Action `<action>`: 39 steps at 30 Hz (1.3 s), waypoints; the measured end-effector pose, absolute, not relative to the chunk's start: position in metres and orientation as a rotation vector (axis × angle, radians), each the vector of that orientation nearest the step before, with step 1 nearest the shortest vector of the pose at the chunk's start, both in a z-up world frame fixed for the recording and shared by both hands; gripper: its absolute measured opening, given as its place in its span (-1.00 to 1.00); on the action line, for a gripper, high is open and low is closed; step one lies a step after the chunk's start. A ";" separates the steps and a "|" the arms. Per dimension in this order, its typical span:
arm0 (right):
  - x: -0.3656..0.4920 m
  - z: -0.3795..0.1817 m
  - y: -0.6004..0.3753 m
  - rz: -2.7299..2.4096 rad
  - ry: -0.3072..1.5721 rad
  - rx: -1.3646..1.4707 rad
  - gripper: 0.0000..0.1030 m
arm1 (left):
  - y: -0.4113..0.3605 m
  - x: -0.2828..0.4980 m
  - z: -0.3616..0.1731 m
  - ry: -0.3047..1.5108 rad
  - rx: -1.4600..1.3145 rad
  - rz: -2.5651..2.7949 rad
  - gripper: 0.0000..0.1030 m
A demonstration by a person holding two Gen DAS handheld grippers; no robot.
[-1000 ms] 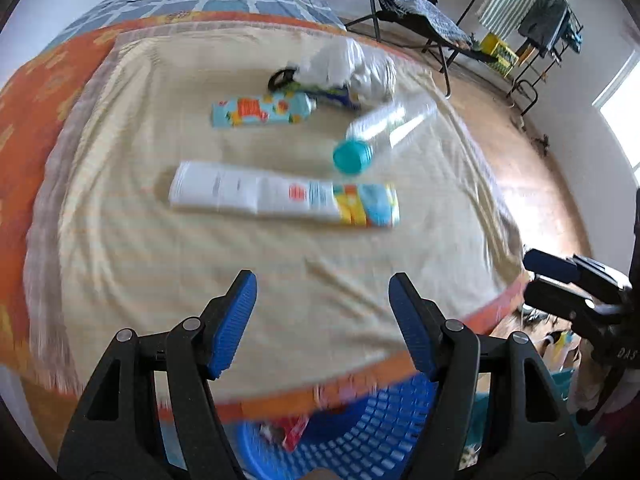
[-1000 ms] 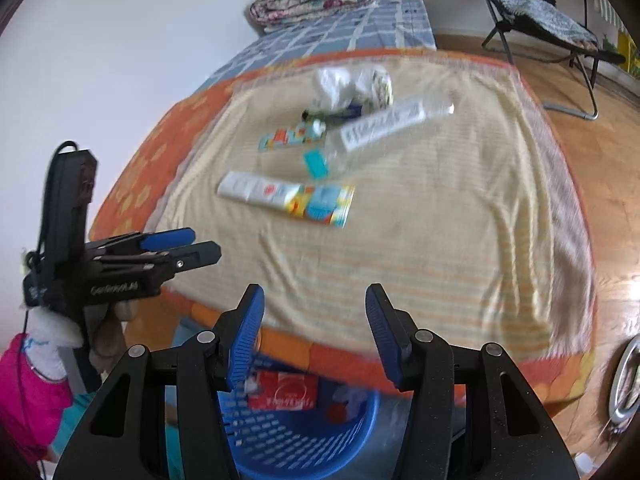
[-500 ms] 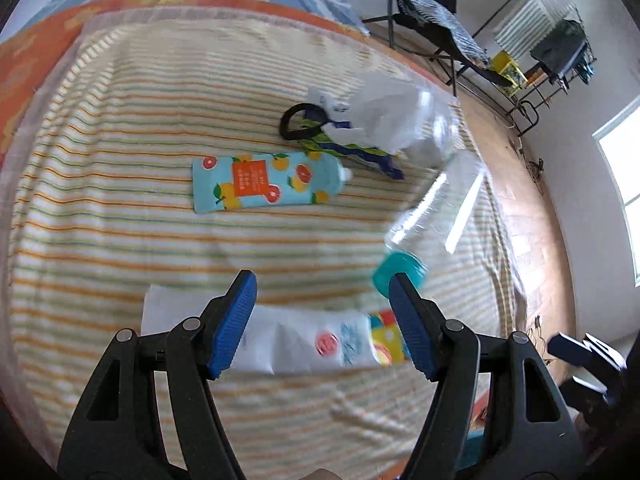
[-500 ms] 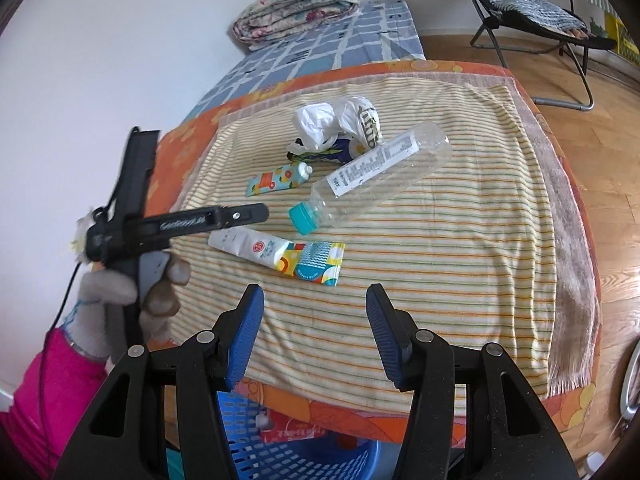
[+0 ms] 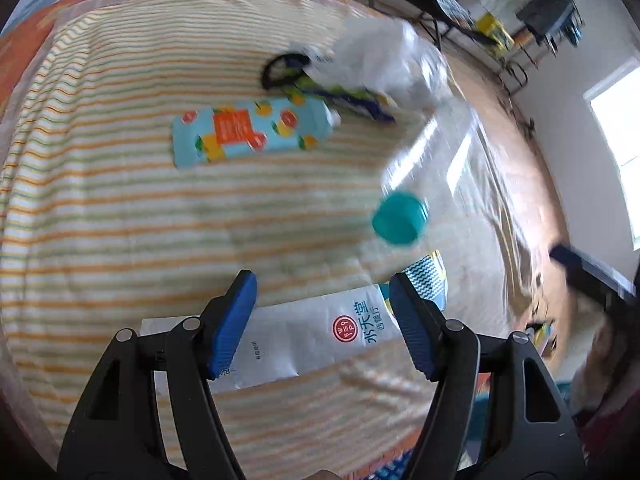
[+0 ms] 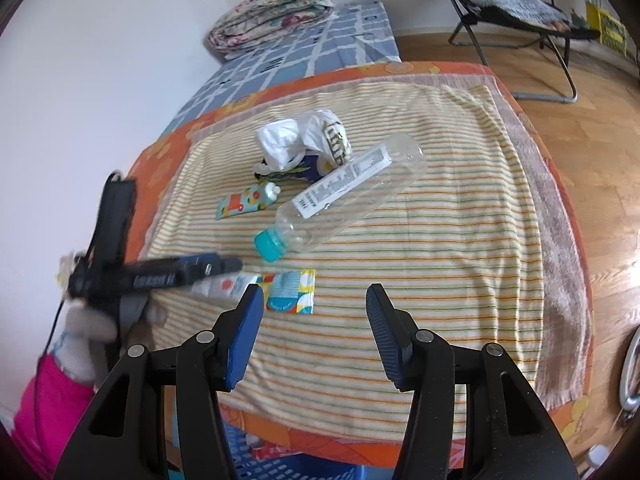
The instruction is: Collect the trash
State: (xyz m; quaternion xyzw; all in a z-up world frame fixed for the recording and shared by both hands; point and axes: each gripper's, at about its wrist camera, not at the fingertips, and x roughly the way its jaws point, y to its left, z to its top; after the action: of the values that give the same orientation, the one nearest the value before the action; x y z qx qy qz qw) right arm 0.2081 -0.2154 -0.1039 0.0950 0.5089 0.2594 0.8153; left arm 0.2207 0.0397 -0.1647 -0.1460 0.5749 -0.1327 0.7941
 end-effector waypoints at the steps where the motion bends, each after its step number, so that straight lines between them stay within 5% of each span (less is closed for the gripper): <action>1: 0.211 -0.106 -0.215 0.549 1.094 0.218 0.01 | 0.034 0.214 -0.165 1.247 -0.289 -0.295 0.37; 15: 0.268 -0.136 -0.203 0.454 1.208 0.523 0.02 | -0.019 0.168 -0.142 1.202 0.073 -0.367 0.41; 25: 0.286 -0.147 -0.207 0.387 1.221 0.591 0.02 | -0.064 0.139 -0.173 1.133 0.493 -0.358 0.46; 39: 0.319 -0.176 -0.191 0.294 1.257 0.650 0.10 | -0.031 0.168 -0.176 1.180 0.292 -0.331 0.49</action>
State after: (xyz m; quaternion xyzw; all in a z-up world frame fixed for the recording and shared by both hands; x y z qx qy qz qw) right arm 0.3190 -0.1912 -0.1757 0.2973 0.5753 0.1345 0.7500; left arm 0.1682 -0.0314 -0.1762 0.1367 0.5518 -0.1549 0.8080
